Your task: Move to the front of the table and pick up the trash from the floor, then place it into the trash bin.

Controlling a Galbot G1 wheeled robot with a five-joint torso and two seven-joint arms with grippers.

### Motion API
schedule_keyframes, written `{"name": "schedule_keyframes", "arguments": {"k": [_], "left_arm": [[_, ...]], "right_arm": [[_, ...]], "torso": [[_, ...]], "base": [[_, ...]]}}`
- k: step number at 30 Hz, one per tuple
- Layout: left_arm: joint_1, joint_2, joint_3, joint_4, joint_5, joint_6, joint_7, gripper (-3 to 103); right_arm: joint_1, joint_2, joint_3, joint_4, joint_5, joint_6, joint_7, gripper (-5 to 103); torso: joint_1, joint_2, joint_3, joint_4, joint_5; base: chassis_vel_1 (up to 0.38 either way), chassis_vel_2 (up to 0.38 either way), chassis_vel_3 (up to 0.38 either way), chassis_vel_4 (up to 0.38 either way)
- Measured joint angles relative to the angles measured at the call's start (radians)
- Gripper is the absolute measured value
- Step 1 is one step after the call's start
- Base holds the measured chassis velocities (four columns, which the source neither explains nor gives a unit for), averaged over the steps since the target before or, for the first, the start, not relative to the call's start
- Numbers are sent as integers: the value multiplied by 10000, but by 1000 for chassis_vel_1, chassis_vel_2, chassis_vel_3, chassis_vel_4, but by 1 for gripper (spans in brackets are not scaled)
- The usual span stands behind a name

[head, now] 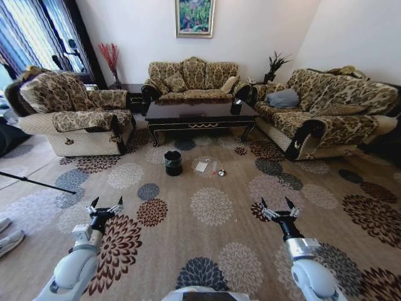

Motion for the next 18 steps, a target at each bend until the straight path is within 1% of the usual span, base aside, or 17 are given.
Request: {"name": "schedule_keyframes", "arguments": {"k": [3,5,11,14,15,18], "left_arm": [[44,10,-2,-12,0,-56,97,100],[38,9,17,-13,0,-62,113,100],[47,-17,43,20,33,-68,183,100],[113,-38,60,31,33,-76,198,100],[113,-38,60,31,33,-76,198,100],[139,-41,69,-23,44,-76,200,100]], "right_arm": [[-58,8,-70,-19,-255,46,-52,100],[-120,41,-93,6,-371,62,-52,100],[-244,40,-79,27,-408,128,-55,100],[-432,66,23,149,-483,191,-76,100],[-432,66,23,149,-483,191,-76,100],[-589,172,105,289,-512,262,-78,100]], "torso": [[-79,-172,-98,3,1],[-135,-302,-167,-1,1],[-239,-534,-298,1,2],[-325,-748,-424,1,1],[-325,-748,-424,1,1],[-401,-915,-517,-1,1]], "base": [[0,0,0,0],[0,0,0,0],[0,0,0,0],[0,0,0,0],[0,0,0,0],[0,0,0,0]]}}
